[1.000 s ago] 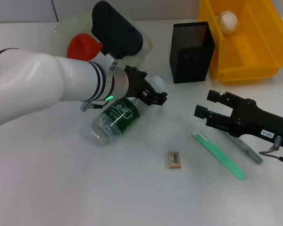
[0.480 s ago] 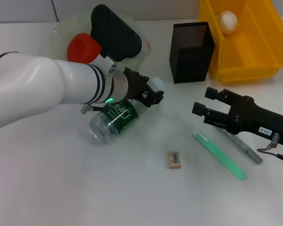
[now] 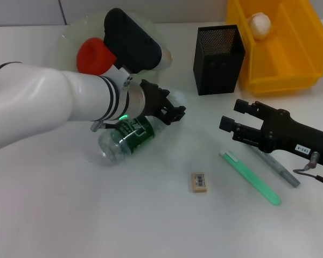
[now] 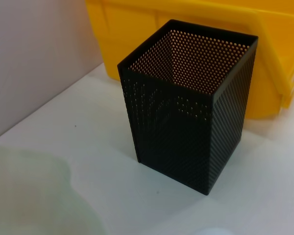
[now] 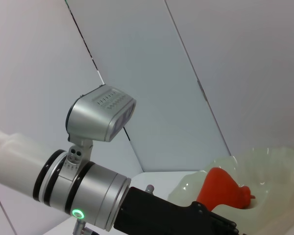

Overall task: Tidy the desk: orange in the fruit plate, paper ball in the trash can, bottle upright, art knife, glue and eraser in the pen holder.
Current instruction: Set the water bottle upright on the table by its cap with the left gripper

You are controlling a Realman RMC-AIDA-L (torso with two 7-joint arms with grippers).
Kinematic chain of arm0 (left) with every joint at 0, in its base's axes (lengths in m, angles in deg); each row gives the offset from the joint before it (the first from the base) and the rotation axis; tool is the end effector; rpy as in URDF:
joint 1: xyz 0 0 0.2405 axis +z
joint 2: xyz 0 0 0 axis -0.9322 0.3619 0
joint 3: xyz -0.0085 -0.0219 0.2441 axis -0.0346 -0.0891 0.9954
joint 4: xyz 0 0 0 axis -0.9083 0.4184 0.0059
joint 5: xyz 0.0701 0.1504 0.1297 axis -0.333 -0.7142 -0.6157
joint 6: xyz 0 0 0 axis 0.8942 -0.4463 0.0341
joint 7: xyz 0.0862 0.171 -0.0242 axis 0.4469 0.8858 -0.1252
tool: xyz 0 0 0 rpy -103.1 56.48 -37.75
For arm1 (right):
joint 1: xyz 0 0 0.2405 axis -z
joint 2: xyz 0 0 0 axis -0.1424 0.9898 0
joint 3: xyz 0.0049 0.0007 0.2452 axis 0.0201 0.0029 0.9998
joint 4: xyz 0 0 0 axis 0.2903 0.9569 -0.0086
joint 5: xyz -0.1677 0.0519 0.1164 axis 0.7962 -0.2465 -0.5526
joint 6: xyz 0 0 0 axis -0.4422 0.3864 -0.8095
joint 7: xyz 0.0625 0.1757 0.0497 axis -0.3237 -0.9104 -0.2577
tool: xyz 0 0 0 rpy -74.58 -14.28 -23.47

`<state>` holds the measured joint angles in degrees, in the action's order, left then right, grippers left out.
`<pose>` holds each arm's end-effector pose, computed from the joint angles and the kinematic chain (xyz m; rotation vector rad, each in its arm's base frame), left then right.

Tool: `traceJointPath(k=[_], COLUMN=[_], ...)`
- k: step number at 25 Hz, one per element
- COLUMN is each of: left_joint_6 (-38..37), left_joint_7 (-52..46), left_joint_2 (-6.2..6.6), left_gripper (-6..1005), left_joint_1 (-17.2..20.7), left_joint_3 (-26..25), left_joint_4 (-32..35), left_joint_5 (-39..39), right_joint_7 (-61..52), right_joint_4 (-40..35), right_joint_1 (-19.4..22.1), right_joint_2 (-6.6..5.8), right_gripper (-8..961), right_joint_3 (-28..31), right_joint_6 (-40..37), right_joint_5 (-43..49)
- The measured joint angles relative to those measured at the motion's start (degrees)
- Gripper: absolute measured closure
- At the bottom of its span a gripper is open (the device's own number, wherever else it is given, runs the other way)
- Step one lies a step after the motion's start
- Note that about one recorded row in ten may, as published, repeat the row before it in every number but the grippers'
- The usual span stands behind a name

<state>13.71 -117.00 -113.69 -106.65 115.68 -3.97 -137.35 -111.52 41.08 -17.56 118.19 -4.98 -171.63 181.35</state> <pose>-0.1678 0.4006 -0.1592 -2.5283 -0.5268 0.0917 0.2592 0.3097 -0.0617 -2.4378 0.8140 1.0334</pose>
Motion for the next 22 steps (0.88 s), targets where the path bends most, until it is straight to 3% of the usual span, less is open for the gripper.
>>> traceJointPath(k=[11, 22], left_joint_6=[-0.44, -0.57], left_joint_7=[1.19, 3.04], left_joint_2=[0.00, 0.28], left_gripper=[507, 552], left_joint_1=[0.90, 4.58], left_joint_3=[0.00, -0.15], left_joint_4=[0.93, 6.28], left_joint_5=[-0.18, -0.40], right_joint_7=[0.00, 0.00], right_joint_4=[0.00, 0.00], right_joint_1=[0.00, 0.00], right_joint_2=[0.00, 0.00], right_gripper=[164, 164], right_joint_3=[0.00, 0.09], right_joint_6=[0.01, 0.00], right_joint_5=[0.00, 0.00])
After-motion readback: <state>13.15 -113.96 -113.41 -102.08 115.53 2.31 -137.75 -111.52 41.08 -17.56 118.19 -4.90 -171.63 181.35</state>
